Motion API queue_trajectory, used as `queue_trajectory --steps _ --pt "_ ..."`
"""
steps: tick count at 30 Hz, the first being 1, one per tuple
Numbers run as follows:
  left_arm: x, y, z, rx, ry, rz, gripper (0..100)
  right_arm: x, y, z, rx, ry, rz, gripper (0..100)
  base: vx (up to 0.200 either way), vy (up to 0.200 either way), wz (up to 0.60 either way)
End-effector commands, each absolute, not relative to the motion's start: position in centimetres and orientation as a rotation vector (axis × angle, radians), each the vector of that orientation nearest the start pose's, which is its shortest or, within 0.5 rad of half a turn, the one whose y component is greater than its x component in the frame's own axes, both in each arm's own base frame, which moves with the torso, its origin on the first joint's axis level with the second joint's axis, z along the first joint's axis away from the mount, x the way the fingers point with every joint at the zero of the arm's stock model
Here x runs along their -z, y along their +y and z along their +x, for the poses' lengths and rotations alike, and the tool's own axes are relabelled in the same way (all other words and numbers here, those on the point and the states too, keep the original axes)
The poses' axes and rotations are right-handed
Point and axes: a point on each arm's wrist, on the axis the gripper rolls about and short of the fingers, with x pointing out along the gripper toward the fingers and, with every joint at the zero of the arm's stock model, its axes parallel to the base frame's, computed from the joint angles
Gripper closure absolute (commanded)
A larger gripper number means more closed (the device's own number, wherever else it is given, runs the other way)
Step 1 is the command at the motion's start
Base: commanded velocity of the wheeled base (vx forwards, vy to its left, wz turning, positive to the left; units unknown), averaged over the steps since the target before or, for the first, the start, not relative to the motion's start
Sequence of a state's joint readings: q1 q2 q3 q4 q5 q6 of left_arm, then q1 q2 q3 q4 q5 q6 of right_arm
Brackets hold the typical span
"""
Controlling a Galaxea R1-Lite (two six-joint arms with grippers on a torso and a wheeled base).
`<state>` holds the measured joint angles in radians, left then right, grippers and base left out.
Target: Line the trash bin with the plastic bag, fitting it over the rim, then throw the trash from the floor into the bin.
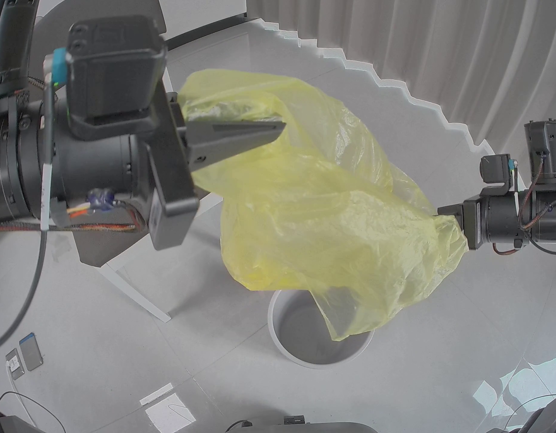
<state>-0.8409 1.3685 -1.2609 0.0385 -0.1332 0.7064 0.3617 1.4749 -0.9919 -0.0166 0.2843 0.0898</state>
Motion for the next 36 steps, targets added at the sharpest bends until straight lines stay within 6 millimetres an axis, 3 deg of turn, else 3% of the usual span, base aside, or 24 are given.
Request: queue_trajectory --steps 1,6,17,18,27,31,36 --pt "-33.8 -16.4 15.0 0.968 -0.222 0.691 100 -23.8 9.2 22.1 -0.616 0.491 0.064 0 0.0 0.0 0.0" --pt "-34.0 -16.3 14.7 0.969 -0.234 0.687 100 -24.3 9.4 22.6 -0.622 0.466 0.066 0 0.0 0.0 0.0" --pt "-34.1 -16.6 15.1 0.965 -0.248 0.677 100 -22.9 10.6 24.2 -0.641 0.478 0.064 0 0.0 0.0 0.0" --pt "-34.0 -16.7 15.2 0.966 -0.245 0.678 100 -22.8 10.8 24.3 -0.645 0.48 0.06 100 0.0 0.0 0.0" --pt "-33.7 -17.0 15.5 0.981 -0.227 0.646 100 -22.8 11.0 24.3 -0.648 0.475 0.063 100 0.0 0.0 0.0" --pt "-33.3 -17.1 15.7 0.985 -0.166 0.567 100 -22.4 10.9 24.2 -0.64 0.487 0.062 100 0.0 0.0 0.0" --pt "-31.1 -17.2 16.9 0.937 0.026 0.352 100 -21.6 9.9 22.5 -0.584 0.506 0.054 100 0.0 0.0 0.0"
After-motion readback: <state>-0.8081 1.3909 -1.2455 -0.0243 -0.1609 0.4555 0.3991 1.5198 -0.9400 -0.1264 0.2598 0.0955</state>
